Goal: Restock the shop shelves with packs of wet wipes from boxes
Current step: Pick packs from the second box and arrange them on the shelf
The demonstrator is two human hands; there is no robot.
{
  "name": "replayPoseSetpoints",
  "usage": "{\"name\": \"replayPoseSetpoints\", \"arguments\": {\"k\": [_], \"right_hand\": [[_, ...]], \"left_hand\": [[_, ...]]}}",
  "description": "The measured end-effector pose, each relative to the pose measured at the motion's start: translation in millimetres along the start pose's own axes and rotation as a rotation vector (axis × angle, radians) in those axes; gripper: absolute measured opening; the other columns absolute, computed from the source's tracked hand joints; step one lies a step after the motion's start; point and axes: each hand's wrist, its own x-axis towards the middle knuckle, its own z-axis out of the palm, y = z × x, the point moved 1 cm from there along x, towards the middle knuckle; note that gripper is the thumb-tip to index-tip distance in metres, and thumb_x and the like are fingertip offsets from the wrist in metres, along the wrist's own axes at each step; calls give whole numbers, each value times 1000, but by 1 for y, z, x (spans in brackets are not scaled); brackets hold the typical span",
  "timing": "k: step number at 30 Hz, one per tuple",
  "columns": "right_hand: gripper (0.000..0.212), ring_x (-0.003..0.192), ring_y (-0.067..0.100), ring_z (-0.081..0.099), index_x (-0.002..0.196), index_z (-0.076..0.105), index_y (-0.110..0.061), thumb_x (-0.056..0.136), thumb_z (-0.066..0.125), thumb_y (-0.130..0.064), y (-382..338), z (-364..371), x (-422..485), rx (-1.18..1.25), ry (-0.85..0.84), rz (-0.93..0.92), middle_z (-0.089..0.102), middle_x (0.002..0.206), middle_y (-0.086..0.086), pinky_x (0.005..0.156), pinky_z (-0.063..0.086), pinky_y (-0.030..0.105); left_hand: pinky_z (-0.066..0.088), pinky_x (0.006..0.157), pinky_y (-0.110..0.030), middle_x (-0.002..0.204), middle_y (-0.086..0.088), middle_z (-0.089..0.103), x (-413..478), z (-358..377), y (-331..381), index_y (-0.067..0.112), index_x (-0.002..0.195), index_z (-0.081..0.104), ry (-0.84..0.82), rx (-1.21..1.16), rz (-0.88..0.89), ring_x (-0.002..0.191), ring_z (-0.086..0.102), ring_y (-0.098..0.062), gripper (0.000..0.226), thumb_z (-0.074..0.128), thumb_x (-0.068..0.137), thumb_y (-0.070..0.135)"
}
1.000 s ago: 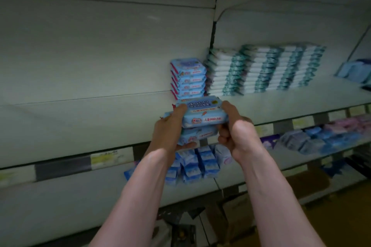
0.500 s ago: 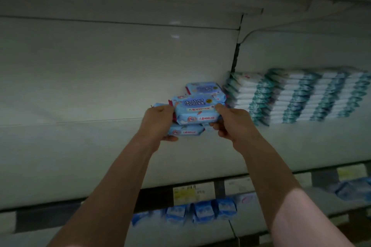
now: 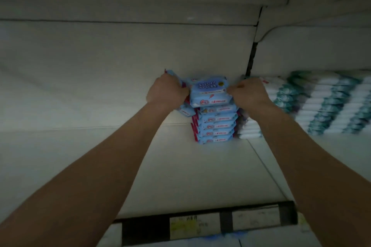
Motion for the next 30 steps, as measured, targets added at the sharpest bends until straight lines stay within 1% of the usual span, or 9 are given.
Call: {"name": "replayPoseSetpoints", "arguments": {"k": [6, 8, 12, 16, 20, 23, 26, 28, 30], "right_hand": [[40, 51, 11, 28, 58, 28, -15, 91, 50, -10, 15, 0, 21, -186, 47, -30, 32, 58, 2, 46, 21, 26], [38, 52, 10, 29, 58, 29, -16, 91, 48, -11, 19, 2, 23, -259, 75, -41, 33, 59, -1, 46, 21, 23], [32, 75, 24, 52, 62, 39, -13, 93, 48, -14, 19, 4, 20, -346, 99, -90, 46, 68, 3, 61, 30, 26], [14, 99, 31, 60, 91, 58, -5, 93, 51, -18, 8, -2, 20, -454, 42, -111, 64, 104, 14, 69, 35, 27], [21, 88, 29, 60, 85, 61, -9, 94, 48, -23, -5, -16, 18, -598, 53, -180, 56, 82, 6, 65, 33, 26], [32, 69, 22, 52, 68, 50, -9, 95, 47, -26, -27, -16, 8, -260, -36, -254, 51, 68, 6, 56, 36, 28], [29, 70, 19, 62, 94, 66, -4, 92, 59, -33, -44, -15, -2, 248, -338, -26, 66, 88, 13, 68, 57, 32], [35, 67, 15, 63, 110, 65, 5, 89, 65, -22, -42, -19, 0, 262, -378, 10, 67, 90, 11, 69, 58, 28], [28, 63, 10, 60, 107, 64, 6, 88, 67, -13, -36, -25, 4, 265, -339, 8, 63, 80, 4, 60, 56, 20]], "left_hand": [[60, 66, -42, 85, -10, 69, 1, 7, 0, 11, 76, 70, -13, -158, -81, 76, 70, -28, 11, 64, 82, 19], [60, 67, -45, 84, -10, 67, -2, 5, -5, 17, 69, 65, 14, -269, -107, 79, 70, -31, 15, 63, 83, 14], [59, 66, -45, 92, -10, 61, -3, -4, -12, 12, 93, 66, 117, -386, -131, 78, 65, -30, 11, 56, 91, 14], [54, 47, -29, 104, -6, 59, -5, -19, -12, 18, 116, 60, 248, -487, -135, 80, 63, -23, 23, 50, 95, 18], [49, 52, -26, 110, -3, 54, -10, -26, -5, 23, 144, 30, 244, -656, -120, 69, 58, -14, 51, 48, 97, 14], [50, 52, -26, 103, -5, 57, -12, -21, 7, 19, 140, 29, 122, -837, -207, 66, 59, -15, 50, 53, 96, 15], [51, 45, -21, 86, -8, 62, -14, -10, 23, 10, 98, 52, -17, -952, -272, 62, 60, -16, 4, 54, 96, 13], [54, 46, -22, 80, -8, 64, -11, -6, 30, 10, 86, 54, -85, -980, -291, 63, 62, -15, 10, 54, 96, 13], [57, 50, -26, 82, -8, 65, -7, -3, 37, 9, 87, 55, -145, -967, -294, 67, 65, -15, 10, 54, 96, 15]]}}
